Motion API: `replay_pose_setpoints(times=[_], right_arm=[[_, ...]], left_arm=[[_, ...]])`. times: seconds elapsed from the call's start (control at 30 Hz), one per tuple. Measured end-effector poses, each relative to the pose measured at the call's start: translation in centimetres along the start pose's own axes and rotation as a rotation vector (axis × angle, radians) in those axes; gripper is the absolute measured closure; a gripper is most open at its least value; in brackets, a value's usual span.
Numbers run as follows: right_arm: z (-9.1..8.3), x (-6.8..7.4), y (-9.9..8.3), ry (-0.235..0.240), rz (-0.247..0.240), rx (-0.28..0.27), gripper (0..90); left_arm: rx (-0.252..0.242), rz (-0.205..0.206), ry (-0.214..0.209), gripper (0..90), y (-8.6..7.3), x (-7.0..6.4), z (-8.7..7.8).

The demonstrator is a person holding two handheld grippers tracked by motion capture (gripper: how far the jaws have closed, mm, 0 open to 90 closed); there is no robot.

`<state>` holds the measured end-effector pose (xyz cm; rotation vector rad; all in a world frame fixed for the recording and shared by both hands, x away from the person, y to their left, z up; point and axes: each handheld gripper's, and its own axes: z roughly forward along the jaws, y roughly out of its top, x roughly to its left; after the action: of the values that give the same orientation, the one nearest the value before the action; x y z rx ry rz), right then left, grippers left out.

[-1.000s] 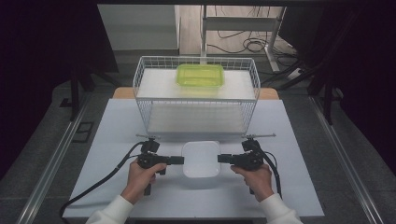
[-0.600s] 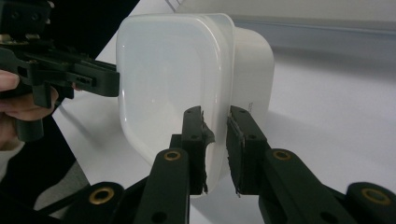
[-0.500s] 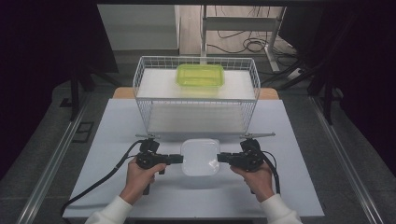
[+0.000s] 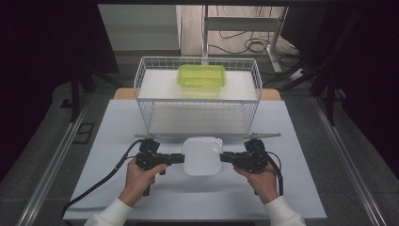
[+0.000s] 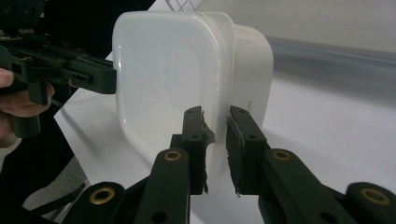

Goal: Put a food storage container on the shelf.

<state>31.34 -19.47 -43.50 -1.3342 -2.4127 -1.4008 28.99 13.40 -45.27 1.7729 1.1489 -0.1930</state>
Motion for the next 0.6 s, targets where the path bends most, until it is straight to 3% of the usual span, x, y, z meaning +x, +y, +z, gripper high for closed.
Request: replay_pose_setpoints(times=[0.1, 0.33, 0.6], right_arm=[[-0.4, 0.3, 0.2, -0.002, -0.015, -0.016, 77.5], [-1.3, 0.9, 0.5, 0.001, -0.038, -0.039, 77.5], [-2.0, 1.5, 0.9, -0.011, -0.068, -0.056, 77.5]], left_arm=[[-0.007, 0.021, 0.006, 79.1, 0.2, -0.5, -0.3], [-0.021, 0.022, -0.011, 79.1, 0.4, -0.9, -0.8], [-0.037, 0.067, 0.011, 79.1, 0.9, -2.1, -1.5]])
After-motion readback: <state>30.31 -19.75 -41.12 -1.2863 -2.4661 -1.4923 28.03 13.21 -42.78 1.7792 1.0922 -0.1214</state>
